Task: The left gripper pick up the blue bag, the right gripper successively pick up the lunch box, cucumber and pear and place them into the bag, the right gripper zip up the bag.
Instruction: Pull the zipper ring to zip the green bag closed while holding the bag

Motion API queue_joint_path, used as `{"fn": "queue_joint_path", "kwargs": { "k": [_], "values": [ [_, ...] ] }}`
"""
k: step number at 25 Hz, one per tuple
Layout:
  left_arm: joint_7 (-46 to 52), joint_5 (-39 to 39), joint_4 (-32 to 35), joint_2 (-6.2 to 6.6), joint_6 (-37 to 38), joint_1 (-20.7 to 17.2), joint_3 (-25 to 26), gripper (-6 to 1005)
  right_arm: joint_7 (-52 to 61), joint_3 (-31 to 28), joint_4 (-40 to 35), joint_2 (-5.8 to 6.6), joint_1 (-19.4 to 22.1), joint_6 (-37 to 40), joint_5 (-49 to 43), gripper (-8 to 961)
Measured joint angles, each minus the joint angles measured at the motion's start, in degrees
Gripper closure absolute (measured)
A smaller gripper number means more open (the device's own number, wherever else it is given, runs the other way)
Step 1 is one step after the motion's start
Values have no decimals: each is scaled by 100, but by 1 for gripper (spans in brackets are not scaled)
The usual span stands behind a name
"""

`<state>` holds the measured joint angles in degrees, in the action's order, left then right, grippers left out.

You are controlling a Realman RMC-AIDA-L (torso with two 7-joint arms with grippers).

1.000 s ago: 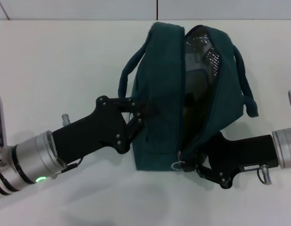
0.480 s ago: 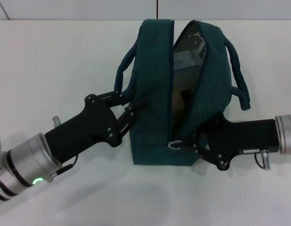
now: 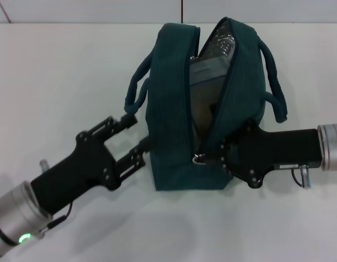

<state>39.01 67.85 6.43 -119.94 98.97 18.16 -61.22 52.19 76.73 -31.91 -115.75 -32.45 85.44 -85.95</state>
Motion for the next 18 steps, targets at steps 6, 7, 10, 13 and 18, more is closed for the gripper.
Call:
{"fn": "queue_joint_path", "kwargs": {
  "k": [6, 7, 10, 13, 18],
  "values": [
    [-298, 185, -6, -6, -192, -294, -142, 386, -177, 0, 0, -7, 10, 24, 338, 933],
    [-297, 226, -7, -3, -215, -299, -228, 387, -185, 0, 0, -7, 11, 26, 349, 933],
    [-287, 270, -10, -8, -430, -307, -422, 390, -211, 0, 11, -8, 9, 32, 412, 933],
    [-287, 275, -78, -42, -710, -257, -453, 392, -222, 0, 26, -17, -3, 44, 454, 933],
    [-358, 225, -563, -58, -951, 124, -420, 394, -223, 35, 43, -25, 6, 89, 571, 933]
  ]
}}
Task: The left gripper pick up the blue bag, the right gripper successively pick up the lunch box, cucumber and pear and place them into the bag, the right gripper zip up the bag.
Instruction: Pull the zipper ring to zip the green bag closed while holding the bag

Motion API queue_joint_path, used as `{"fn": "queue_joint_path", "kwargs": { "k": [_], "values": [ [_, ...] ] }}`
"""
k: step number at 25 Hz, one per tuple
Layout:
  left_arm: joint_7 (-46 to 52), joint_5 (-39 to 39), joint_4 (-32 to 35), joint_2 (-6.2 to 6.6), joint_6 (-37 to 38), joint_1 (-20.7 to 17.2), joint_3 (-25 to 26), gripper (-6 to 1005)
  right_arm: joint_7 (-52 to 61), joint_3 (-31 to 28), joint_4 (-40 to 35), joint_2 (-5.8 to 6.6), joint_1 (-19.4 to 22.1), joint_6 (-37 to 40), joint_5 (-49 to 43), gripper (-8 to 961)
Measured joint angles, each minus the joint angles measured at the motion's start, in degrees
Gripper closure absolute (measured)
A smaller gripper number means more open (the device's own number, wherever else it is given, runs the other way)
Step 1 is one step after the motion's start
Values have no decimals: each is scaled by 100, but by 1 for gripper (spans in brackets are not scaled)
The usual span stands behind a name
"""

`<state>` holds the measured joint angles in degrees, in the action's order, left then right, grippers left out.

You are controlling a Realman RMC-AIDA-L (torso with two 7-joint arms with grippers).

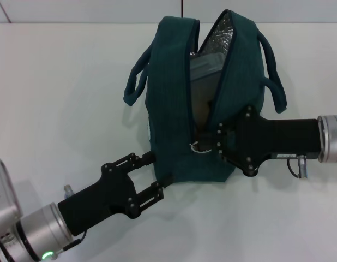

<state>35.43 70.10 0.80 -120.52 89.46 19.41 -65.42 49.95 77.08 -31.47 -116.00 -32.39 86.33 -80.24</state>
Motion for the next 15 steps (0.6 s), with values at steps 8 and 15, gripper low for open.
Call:
{"fn": "queue_joint_path", "kwargs": {
  "k": [8, 15],
  "values": [
    [14, -219, -46, -20, -175, 83, 9, 403, -4, -26, 9, -2, 28, 127, 42, 934],
    [3, -253, -51, -25, -185, 150, -15, 618, -68, -29, 26, -1, 39, 141, 90, 934]
  ]
}}
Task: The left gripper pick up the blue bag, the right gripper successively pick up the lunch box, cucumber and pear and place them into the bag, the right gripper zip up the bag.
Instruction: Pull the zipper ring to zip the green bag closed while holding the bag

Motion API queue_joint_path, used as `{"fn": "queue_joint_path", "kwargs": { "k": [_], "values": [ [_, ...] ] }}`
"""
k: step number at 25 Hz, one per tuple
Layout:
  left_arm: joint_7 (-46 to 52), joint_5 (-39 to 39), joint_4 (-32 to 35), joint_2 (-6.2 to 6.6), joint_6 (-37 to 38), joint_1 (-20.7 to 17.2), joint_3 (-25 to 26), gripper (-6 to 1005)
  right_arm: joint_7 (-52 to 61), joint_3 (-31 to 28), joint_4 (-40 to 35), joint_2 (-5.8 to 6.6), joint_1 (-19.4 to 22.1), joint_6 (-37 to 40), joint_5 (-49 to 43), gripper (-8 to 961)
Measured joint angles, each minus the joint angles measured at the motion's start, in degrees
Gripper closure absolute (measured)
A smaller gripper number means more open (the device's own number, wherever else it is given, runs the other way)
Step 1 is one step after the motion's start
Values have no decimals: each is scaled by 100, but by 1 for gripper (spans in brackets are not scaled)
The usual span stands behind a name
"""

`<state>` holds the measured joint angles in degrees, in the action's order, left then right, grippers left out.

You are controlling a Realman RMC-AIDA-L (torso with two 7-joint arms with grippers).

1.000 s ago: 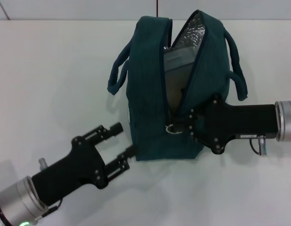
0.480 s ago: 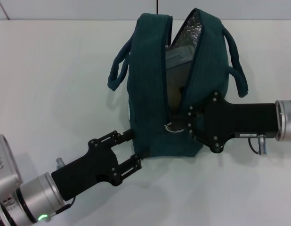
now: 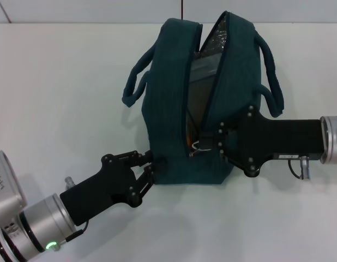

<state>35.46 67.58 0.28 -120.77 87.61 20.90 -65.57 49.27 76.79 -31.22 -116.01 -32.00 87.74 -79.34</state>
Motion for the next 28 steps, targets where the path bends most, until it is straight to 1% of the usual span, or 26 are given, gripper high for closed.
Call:
{"fn": "queue_joint_path", "kwargs": {
  "k": [1, 3, 9, 16, 24, 28],
  "values": [
    [0, 0, 0, 0, 0, 4, -3, 660, -13, -1, 0, 0, 1, 10, 4, 934],
    [-1, 0, 6, 1, 6, 5, -7, 820, -94, 1, 3, -6, 35, 35, 66, 934],
    [-53, 122, 24, 2, 221, 94, -34, 917, -273, 32, 28, -9, 123, 56, 359, 934],
    [-54, 123, 20, 10, 162, 157, -35, 927, -920, 46, 424, -16, 145, 210, 1170, 934],
    [-17, 162, -7, 11, -169, 327, -118, 932, -1509, 58, 672, -18, 218, 432, 1991, 934],
    [-11, 343, -3, 26, -214, 372, -124, 932, -1904, 175, 899, -17, 223, 551, 2649, 935]
  ]
}}
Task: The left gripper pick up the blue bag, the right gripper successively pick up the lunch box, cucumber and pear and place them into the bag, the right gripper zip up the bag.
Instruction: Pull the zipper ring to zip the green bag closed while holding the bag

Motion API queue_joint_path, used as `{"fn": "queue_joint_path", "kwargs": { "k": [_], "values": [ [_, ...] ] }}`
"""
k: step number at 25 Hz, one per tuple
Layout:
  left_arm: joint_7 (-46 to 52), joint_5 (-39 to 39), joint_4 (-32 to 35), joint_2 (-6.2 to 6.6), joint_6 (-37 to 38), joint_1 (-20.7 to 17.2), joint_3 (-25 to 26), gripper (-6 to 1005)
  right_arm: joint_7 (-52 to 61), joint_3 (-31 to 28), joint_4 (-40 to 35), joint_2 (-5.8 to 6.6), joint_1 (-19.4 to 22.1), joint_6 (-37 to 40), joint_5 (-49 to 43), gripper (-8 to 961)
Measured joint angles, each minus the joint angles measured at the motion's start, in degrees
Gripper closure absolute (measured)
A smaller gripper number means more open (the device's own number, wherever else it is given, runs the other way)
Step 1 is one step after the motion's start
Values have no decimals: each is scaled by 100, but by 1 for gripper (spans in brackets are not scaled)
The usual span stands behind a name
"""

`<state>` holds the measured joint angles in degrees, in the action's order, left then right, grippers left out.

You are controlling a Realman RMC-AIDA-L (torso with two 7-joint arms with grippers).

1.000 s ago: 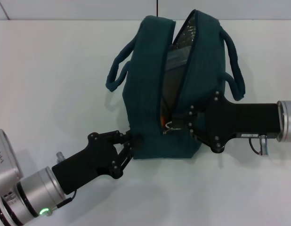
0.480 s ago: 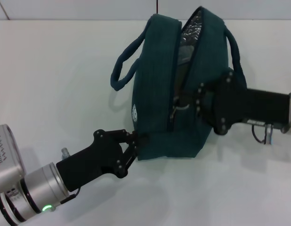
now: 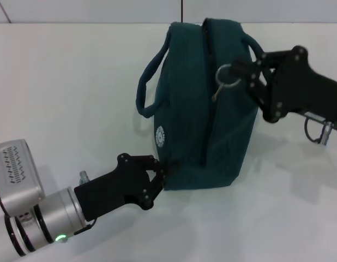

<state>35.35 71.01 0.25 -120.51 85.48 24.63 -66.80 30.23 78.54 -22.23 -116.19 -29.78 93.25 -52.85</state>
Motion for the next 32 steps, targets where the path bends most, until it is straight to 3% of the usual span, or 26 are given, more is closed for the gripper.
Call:
{"fn": "queue_joint_path", "kwargs": {
  "k": [6, 22, 27, 32],
  "values": [
    [-15, 77, 70, 27, 230, -66, 0, 936, -312, 202, 115, 0, 21, 19, 390, 935],
    [95, -257, 62, -2, 1082, -71, 77, 809, -581, 522, 130, 0, 51, 92, 587, 936],
    [238, -329, 77, -9, 1325, 31, 80, 613, -621, 613, 134, 0, 51, 55, 693, 936],
    [424, -388, 58, -17, 1427, 217, 80, 500, -757, 643, 152, 0, 37, 39, 698, 936]
  ]
}}
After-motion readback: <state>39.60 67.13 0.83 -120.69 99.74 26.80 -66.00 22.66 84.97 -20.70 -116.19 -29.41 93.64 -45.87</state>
